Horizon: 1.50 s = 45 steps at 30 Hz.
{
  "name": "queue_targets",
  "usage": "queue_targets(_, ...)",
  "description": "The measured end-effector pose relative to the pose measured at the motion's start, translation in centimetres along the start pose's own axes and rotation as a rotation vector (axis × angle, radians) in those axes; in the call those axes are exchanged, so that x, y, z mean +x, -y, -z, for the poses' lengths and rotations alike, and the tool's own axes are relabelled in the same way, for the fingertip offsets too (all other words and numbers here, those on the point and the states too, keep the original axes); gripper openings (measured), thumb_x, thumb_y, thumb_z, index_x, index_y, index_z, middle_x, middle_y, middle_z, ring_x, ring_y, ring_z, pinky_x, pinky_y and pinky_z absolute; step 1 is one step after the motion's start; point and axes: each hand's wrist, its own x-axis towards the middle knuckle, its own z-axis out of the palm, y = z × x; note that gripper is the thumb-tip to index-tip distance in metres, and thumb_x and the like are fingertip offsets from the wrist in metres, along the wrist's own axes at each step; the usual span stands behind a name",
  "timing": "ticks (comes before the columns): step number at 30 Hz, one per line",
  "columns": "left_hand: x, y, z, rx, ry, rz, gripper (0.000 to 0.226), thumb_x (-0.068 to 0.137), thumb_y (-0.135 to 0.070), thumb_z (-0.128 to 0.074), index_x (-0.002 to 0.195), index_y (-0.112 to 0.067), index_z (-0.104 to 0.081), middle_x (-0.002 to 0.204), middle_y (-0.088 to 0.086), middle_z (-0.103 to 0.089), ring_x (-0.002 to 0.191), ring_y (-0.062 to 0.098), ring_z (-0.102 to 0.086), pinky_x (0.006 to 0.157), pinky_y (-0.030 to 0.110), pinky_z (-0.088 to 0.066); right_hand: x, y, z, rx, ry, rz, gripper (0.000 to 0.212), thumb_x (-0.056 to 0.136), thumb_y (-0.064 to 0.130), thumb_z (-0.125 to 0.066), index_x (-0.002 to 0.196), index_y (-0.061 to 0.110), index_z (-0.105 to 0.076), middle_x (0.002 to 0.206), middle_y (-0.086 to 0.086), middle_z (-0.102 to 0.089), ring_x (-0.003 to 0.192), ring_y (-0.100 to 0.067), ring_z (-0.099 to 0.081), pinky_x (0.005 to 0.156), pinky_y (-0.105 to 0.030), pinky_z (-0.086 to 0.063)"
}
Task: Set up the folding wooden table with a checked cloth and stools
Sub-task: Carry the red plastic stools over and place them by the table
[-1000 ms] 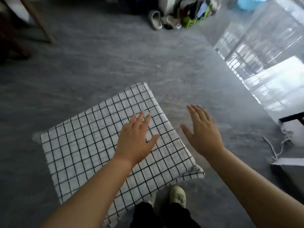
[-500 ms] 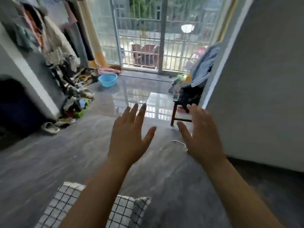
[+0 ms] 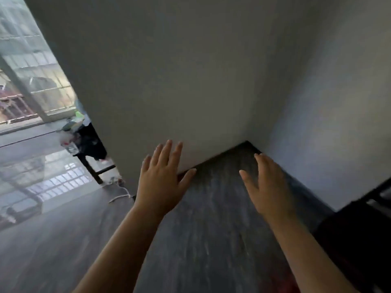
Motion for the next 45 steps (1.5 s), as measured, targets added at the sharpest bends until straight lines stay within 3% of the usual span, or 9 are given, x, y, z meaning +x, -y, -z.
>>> queue_targets(6, 6.0, -13.7, -5.7, -0.055, 0.100, -0.258, 0.080, 0.083, -0.069, -0.011, 0.150, -0.025, -0.012, 0.157, 0.003, -0.017, 0.144, 0.022, -0.013, 0.114, 0.043, -0.015, -0.8, -13.0, 5.3, -0.069, -0.079, -0.268, 0.075, 0.088, 0.059, -0.033, 0.142, 0.006, -0.035, 0.145, -0.014, -0.039, 0.135, -0.027, -0.032, 0.112, -0.043, -0.028)
queue_targets(11, 8.1, -21.9, -10.5, -0.078, 0.201, -0.482, 0.080, 0.084, -0.068, -0.012, 0.151, -0.025, -0.008, 0.158, 0.002, -0.015, 0.144, 0.021, -0.012, 0.115, 0.043, -0.015, -4.2, -19.5, 7.6, -0.113, -0.121, -0.525, 0.071, 0.090, 0.055, -0.038, 0.143, 0.008, -0.033, 0.147, -0.013, -0.036, 0.137, -0.026, -0.028, 0.114, -0.038, -0.022)
queue_targets(14, 8.4, -26.4, -13.4, -0.113, 0.259, -0.616, 0.081, 0.083, -0.068, -0.012, 0.151, -0.023, -0.012, 0.157, 0.004, -0.017, 0.144, 0.022, -0.014, 0.114, 0.044, -0.016, -7.5, -22.5, 8.3, -0.167, -0.159, -0.678, 0.078, 0.089, 0.062, -0.032, 0.143, 0.007, -0.034, 0.146, -0.014, -0.037, 0.137, -0.027, -0.030, 0.114, -0.038, -0.022)
queue_targets(20, 4.1, -33.8, -21.0, -0.194, 0.479, -0.826, 0.084, 0.081, -0.070, -0.009, 0.151, -0.023, -0.006, 0.157, 0.004, -0.015, 0.144, 0.022, -0.012, 0.114, 0.042, -0.015, -16.5, -27.1, 8.2, -0.209, -0.175, -1.028, 0.066, 0.091, 0.048, -0.045, 0.143, 0.009, -0.033, 0.147, -0.011, -0.036, 0.137, -0.025, -0.028, 0.113, -0.039, -0.025)
queue_targets(25, -0.4, -37.2, -24.8, -0.180, 0.598, -0.909, 0.087, 0.078, -0.072, -0.004, 0.151, -0.024, -0.004, 0.158, 0.004, -0.012, 0.145, 0.023, -0.009, 0.115, 0.042, -0.013, -22.9, -30.2, 7.7, -0.241, -0.135, -1.180, 0.064, 0.092, 0.044, -0.048, 0.140, 0.004, -0.035, 0.143, -0.018, -0.040, 0.135, -0.030, -0.031, 0.112, -0.039, -0.023)
queue_targets(30, -4.2, -40.7, -29.8, -0.123, 0.692, -0.827, 0.081, 0.087, -0.069, -0.015, 0.151, -0.022, 0.001, 0.159, 0.005, -0.007, 0.145, 0.022, -0.005, 0.116, 0.042, -0.012, -26.8, -36.7, 6.0, -0.221, -0.032, -1.232, 0.068, 0.093, 0.047, -0.044, 0.143, 0.005, -0.029, 0.149, -0.016, -0.032, 0.139, -0.028, -0.024, 0.115, -0.038, -0.018)
queue_targets(36, -12.2, -44.3, -39.9, -0.085, 0.907, -0.563, 0.080, 0.092, -0.059, -0.032, 0.150, -0.018, 0.005, 0.159, 0.007, -0.001, 0.145, 0.023, -0.004, 0.115, 0.040, -0.009, -32.5, -48.5, 0.8, -0.104, 0.195, -1.340, 0.076, 0.092, 0.052, -0.042, 0.148, 0.008, -0.016, 0.155, -0.014, -0.016, 0.143, -0.028, -0.012, 0.115, -0.040, -0.012)
queue_targets(45, -20.2, -46.3, -52.6, -0.057, 1.161, -0.209, 0.081, 0.092, -0.055, -0.040, 0.150, -0.016, 0.000, 0.158, 0.010, -0.005, 0.143, 0.027, -0.012, 0.113, 0.045, -0.019, -39.3, -59.9, -6.6, -0.003, 0.401, -1.464, 0.087, 0.087, 0.057, -0.048, 0.148, 0.008, -0.010, 0.156, -0.013, -0.012, 0.143, -0.030, -0.011, 0.112, -0.044, -0.022)
